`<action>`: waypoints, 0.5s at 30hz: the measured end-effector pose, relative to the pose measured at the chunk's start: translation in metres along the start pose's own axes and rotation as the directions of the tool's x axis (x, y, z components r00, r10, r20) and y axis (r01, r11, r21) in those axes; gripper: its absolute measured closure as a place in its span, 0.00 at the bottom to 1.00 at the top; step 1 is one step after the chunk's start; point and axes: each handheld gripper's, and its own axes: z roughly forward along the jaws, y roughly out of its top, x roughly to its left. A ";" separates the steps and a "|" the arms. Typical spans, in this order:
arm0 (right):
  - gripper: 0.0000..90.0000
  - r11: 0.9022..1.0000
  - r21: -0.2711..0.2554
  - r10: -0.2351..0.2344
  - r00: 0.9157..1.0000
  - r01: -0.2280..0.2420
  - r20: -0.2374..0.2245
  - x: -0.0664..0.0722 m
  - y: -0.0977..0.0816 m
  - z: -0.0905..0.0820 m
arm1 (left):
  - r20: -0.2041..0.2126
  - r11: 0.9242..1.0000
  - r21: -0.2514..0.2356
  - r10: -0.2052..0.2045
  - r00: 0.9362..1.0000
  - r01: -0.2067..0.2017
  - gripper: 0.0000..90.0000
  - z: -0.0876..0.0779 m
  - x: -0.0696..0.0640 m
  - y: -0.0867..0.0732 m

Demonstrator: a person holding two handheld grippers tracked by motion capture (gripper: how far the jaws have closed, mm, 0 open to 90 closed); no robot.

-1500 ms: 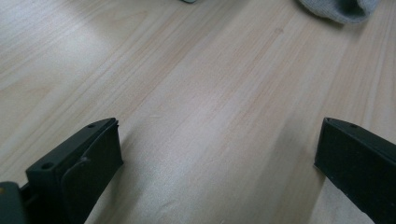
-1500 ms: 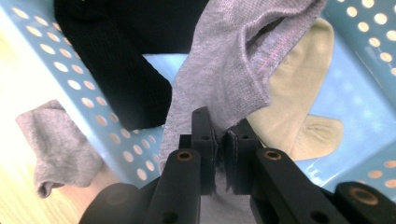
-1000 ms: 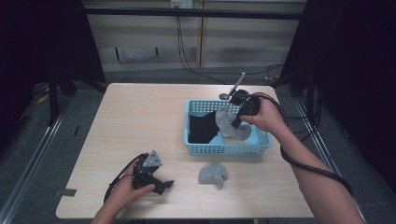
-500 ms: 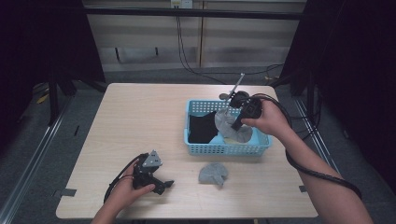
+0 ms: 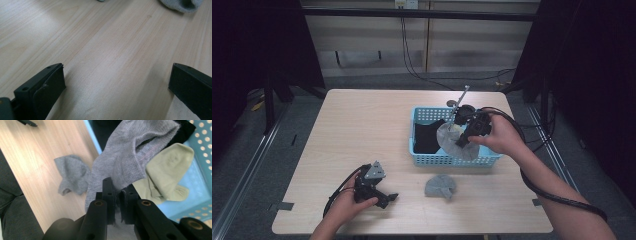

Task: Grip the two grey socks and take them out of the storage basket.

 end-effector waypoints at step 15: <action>0.93 0.997 -0.005 -0.083 0.996 0.083 -0.038 0.038 -0.002 0.004 | 0.000 1.000 0.001 0.000 1.000 0.000 0.00 0.000 0.000 0.000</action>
